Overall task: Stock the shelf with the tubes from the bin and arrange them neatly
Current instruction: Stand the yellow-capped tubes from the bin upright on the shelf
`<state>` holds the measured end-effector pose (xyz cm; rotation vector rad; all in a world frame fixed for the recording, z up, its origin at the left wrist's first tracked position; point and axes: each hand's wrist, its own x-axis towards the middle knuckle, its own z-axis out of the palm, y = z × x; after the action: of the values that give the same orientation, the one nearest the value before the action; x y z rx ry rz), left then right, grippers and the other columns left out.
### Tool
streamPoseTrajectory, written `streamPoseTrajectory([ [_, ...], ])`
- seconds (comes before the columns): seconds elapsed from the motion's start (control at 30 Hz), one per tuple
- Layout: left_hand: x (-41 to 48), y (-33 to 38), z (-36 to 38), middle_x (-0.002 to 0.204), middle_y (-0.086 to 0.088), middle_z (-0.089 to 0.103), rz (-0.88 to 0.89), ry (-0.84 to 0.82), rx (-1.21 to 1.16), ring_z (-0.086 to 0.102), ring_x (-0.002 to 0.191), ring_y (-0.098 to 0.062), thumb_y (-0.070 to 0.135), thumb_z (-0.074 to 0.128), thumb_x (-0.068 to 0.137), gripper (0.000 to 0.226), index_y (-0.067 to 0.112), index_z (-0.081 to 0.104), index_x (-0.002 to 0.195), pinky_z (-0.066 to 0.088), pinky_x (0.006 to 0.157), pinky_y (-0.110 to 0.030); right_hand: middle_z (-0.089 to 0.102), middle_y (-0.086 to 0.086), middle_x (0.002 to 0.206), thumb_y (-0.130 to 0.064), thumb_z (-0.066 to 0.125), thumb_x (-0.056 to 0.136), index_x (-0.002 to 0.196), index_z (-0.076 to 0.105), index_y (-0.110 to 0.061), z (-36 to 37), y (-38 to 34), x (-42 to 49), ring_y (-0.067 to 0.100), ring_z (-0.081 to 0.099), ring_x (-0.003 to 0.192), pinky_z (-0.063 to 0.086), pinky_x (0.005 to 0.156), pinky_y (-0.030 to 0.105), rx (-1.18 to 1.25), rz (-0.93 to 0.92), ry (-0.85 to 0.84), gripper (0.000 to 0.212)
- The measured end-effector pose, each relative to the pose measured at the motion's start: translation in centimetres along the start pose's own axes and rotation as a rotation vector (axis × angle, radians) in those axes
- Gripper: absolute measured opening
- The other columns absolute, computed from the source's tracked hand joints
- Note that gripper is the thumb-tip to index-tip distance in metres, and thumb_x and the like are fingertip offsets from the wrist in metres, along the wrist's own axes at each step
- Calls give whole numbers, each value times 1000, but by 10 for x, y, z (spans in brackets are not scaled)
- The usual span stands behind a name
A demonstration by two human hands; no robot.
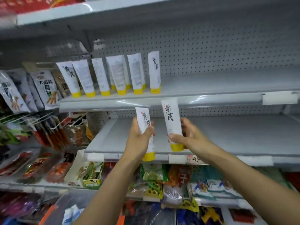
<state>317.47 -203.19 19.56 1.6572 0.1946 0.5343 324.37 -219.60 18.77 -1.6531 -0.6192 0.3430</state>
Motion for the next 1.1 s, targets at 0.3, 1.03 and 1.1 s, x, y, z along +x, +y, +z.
streamPoseTrajectory([
  [0.3,70,44,19,118,-2,62,231,87,39,61,105,-24,12,54,92,39,21,42,128,50,94,-40,68,3,109,-7,74,80,119,57,-9,-40,-83,63,13,66,96,55,81,24,-84,-272,298,42],
  [1.03,153,43,15,114,1,61,333,130,76,59,103,-13,6,52,92,39,21,41,126,47,86,-27,59,4,100,-16,77,75,114,48,-10,-66,-73,232,22,58,88,41,57,24,-510,-100,454,49],
  [1.1,155,41,14,114,-1,61,329,129,72,59,104,-15,7,52,92,40,19,41,129,47,86,-27,59,5,102,-16,77,76,114,48,-9,-66,-72,234,22,57,87,38,53,20,-510,-100,455,48],
])
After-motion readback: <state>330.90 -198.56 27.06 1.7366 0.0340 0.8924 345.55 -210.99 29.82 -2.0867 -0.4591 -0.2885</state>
